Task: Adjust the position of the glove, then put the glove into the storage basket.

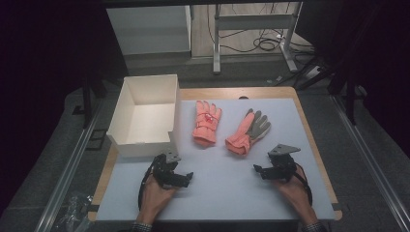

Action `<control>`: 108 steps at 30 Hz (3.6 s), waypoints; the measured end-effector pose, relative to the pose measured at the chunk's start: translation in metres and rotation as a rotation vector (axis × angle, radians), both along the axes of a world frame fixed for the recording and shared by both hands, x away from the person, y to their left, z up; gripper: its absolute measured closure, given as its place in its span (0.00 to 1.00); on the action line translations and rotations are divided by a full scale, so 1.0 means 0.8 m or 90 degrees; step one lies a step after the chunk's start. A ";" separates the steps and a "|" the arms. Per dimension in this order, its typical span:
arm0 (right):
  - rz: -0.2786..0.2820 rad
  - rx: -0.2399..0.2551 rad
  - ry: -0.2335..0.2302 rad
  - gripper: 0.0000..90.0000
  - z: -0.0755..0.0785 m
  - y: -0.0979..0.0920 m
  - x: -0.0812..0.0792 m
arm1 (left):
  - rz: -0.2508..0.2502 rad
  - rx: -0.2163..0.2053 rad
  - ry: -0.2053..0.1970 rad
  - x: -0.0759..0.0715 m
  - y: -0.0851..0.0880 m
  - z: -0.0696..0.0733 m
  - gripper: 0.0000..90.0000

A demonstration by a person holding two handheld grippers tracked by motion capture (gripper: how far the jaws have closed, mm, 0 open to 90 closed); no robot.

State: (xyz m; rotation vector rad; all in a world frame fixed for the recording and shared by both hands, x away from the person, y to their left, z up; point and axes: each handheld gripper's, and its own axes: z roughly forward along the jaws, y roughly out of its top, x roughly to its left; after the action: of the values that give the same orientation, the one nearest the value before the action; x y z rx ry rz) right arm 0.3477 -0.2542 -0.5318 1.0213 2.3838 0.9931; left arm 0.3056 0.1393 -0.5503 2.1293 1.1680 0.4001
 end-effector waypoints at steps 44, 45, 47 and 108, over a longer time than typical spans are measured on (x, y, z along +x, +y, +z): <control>-0.035 0.034 0.017 0.21 0.042 0.000 0.027 | -0.001 -0.001 -0.006 -0.001 0.001 -0.001 0.00; -0.034 0.033 0.015 0.22 0.043 0.000 0.029 | -0.001 -0.001 -0.006 -0.001 0.001 -0.001 0.00; -0.029 0.041 0.018 0.25 0.047 0.000 0.033 | -0.001 -0.001 -0.006 -0.001 0.001 -0.001 0.00; -0.060 0.052 0.064 0.96 0.081 0.029 0.132 | -0.001 -0.002 -0.005 -0.001 0.002 -0.001 0.00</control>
State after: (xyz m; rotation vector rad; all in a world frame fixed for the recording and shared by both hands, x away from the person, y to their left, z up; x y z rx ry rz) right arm 0.4534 -0.2307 -0.4668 1.2288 2.3662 1.0349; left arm 0.3049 0.1405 -0.5510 2.1234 1.1608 0.4053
